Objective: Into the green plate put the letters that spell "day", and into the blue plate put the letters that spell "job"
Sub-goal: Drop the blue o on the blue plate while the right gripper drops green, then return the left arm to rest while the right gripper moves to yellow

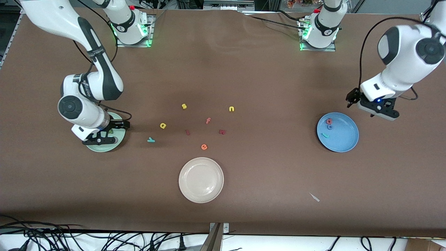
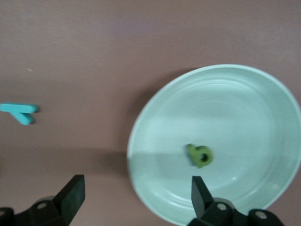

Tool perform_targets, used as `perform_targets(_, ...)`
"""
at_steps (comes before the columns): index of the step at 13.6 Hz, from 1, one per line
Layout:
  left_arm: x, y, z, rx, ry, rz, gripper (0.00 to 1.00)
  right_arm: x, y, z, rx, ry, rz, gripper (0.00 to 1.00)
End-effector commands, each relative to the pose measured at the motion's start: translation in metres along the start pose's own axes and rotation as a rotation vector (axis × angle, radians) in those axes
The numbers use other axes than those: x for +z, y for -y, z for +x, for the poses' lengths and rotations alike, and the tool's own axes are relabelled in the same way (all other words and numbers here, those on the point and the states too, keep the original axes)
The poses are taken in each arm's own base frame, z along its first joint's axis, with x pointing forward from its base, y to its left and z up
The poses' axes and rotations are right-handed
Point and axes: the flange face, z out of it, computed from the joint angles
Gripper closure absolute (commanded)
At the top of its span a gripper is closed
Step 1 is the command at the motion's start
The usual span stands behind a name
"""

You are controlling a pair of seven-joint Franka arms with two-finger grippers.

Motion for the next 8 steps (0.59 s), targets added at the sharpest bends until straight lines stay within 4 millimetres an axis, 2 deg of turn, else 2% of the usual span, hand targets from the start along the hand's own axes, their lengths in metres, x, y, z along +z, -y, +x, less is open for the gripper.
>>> perform_targets(1, -0.074, -0.006, -0.011, -0.023, -0.014, -0.019, 0.0, -0.012, 0.036, -0.006, 0.126, 0.01, 0.029, 0.0)
perform_targets(3, -0.131, -0.002, -0.007, -0.029, 0.036, -0.042, 0.0, -0.011, 0.065, -0.01, 0.204, 0.011, 0.046, 0.0)
perform_targets(5, -0.174, -0.003, -0.005, -0.073, 0.042, -0.042, 0.0, -0.013, 0.092, -0.014, 0.264, 0.002, 0.064, 0.0)
perform_targets(6, -0.189, -0.001, -0.003, -0.091, 0.028, -0.036, 0.0, -0.011, 0.101, -0.016, 0.281, -0.002, 0.073, 0.0)
perform_targets(8, -0.196, -0.001, 0.018, -0.118, 0.016, -0.029, 0.0, -0.01, 0.11, -0.015, 0.309, -0.008, 0.085, 0.0)
